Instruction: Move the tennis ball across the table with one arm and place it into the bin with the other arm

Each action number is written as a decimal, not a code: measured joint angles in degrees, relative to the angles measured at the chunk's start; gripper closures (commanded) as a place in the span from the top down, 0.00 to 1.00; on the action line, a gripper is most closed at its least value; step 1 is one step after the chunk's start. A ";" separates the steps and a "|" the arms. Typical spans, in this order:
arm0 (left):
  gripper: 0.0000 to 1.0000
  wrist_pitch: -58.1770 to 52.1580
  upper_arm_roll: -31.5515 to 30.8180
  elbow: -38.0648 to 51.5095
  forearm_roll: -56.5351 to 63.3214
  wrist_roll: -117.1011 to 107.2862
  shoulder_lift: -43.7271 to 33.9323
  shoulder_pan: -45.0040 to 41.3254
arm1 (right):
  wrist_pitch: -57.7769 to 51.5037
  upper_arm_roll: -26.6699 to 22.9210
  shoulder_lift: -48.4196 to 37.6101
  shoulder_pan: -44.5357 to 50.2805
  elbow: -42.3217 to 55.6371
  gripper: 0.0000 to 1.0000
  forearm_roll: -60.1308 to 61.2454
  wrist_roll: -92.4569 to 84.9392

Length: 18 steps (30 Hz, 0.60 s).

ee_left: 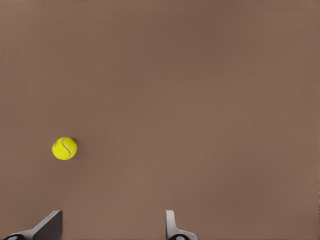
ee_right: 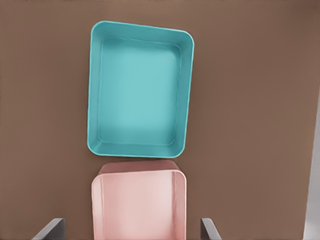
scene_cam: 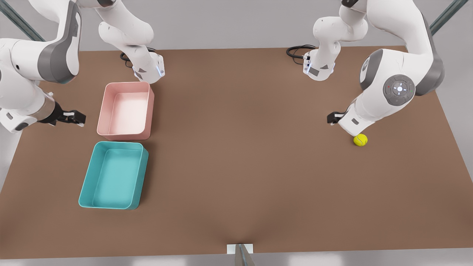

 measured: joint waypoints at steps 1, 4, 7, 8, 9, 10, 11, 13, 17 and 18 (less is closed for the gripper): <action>1.00 0.58 0.02 -0.03 -0.11 0.02 -0.01 -0.04 | 0.48 0.00 -0.20 -0.15 -0.48 1.00 0.10 -0.19; 0.34 1.68 1.17 -1.10 -0.27 0.59 0.00 -0.60 | 1.38 -0.11 0.73 -0.30 -0.77 1.00 0.02 -0.72; 0.21 4.19 10.15 -10.45 0.88 5.10 0.13 -0.22 | 1.76 -0.17 2.56 -0.27 -0.90 1.00 0.16 -1.21; 0.21 5.89 12.71 -13.69 1.44 7.11 0.44 0.68 | 1.94 -0.25 3.13 -0.34 -1.47 1.00 0.66 -1.36; 0.21 8.05 14.65 -16.80 1.83 9.30 0.70 1.37 | 2.05 -0.30 4.33 -0.57 -1.02 1.00 1.12 -1.52; 0.21 10.19 15.97 -18.89 2.33 11.71 1.33 1.98 | 1.95 -0.32 5.88 -0.91 0.09 1.00 1.47 -1.80; 0.21 12.12 16.92 -20.21 2.24 14.37 1.91 2.88 | 1.83 -0.30 7.24 -1.25 0.80 1.00 1.72 -2.13; 0.21 17.41 19.07 -25.13 1.79 21.59 2.50 3.93 | 1.65 -0.21 8.66 -1.44 1.31 1.00 2.42 -2.73; 0.21 27.17 20.84 -31.52 1.07 41.72 3.82 8.05 | 1.48 -0.34 9.54 -1.91 1.53 1.00 3.62 -3.79; 0.21 29.28 20.91 -32.71 0.95 46.80 5.05 9.53 | 1.46 -0.35 9.63 -1.92 1.52 1.00 3.75 -4.02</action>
